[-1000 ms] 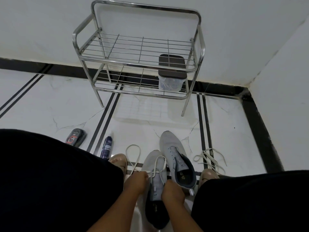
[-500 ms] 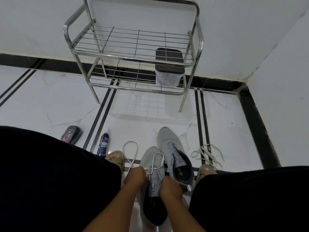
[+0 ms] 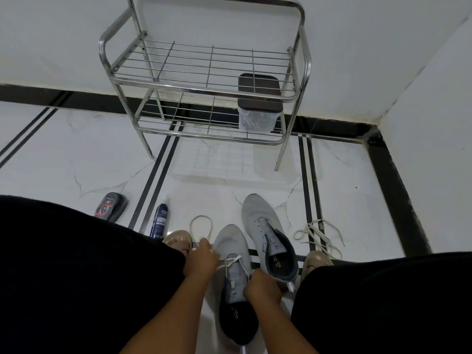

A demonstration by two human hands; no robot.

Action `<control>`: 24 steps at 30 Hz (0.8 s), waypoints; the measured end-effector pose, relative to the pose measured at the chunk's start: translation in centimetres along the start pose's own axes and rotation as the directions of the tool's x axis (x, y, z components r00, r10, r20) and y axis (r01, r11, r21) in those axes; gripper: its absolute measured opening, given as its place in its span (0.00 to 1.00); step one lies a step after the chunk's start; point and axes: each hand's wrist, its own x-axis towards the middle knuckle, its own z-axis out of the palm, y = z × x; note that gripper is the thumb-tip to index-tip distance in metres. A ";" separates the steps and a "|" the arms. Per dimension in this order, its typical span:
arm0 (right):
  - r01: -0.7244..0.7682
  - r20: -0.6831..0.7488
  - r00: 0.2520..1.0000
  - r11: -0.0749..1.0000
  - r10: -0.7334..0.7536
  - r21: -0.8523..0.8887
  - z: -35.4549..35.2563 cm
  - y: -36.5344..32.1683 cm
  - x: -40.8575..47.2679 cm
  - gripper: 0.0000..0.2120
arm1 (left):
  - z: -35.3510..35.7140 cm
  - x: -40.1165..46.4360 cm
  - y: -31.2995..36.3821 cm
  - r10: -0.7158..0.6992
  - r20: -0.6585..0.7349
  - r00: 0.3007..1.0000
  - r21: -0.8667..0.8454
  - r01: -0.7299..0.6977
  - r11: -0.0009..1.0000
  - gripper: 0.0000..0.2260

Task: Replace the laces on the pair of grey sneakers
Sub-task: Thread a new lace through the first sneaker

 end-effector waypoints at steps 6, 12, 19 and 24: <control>-0.006 0.009 1.000 1.000 0.006 0.020 -0.1 0.3 0.1 0.16 | 1.7 -0.4 -1.2 0.042 0.143 0.989 0.293 -0.083 0.952 0.13; 0.004 0.016 1.000 1.000 -0.004 0.006 -0.1 0.1 0.1 0.18 | 1.9 -0.2 -1.3 -0.146 0.086 0.986 0.190 0.128 0.973 0.17; 0.018 0.008 1.000 1.000 -0.018 -0.025 -0.1 0.1 0.1 0.17 | 2.4 0.0 -1.3 0.397 -0.053 0.916 0.491 -0.322 0.809 0.12; 0.045 0.017 0.999 0.999 -0.045 -0.030 -0.1 0.3 0.2 0.17 | 2.3 0.3 -1.3 0.206 0.001 0.979 0.582 -0.168 0.796 0.16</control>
